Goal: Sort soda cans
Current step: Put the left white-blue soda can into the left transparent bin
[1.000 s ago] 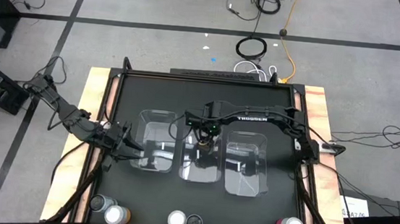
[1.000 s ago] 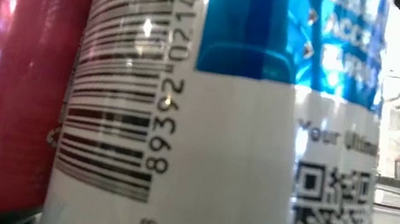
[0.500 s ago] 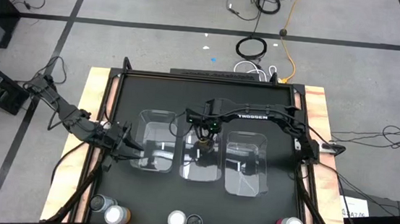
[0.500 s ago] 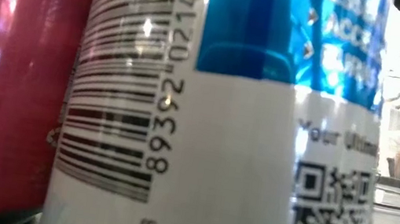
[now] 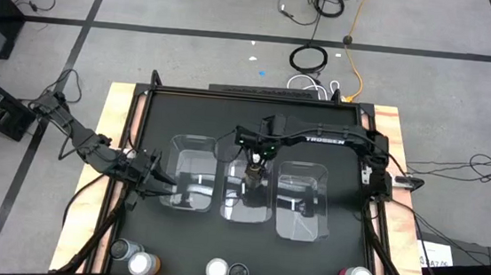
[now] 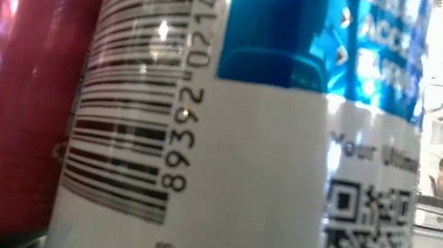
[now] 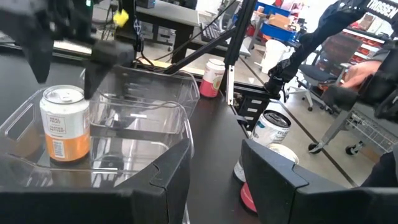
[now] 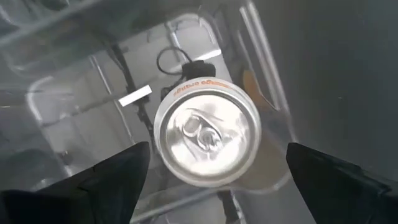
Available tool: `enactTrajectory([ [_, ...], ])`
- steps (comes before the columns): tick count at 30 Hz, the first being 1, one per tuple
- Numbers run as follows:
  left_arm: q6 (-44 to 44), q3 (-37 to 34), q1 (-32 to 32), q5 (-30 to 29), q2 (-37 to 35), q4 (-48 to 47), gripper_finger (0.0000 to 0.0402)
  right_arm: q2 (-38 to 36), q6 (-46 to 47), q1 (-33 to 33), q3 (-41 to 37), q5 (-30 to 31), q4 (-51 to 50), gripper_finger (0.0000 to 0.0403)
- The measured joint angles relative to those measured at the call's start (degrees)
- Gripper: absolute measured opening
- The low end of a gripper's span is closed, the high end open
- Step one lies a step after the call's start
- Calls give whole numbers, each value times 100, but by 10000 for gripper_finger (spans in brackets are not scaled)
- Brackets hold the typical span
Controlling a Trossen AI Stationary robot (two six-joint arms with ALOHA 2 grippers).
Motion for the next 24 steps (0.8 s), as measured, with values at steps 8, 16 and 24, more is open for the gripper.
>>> enactTrajectory([
  [8, 5, 0, 1, 0, 0, 0, 152, -821, 617, 138, 0, 1, -4, 370],
  [16, 8, 0, 0, 0, 0, 1, 152, -1769, 1495, 648, 2, 761, -169, 371],
  [24, 8, 0, 0, 0, 0, 2, 152, -2324, 2528, 1496, 2, 1805, -572, 371],
])
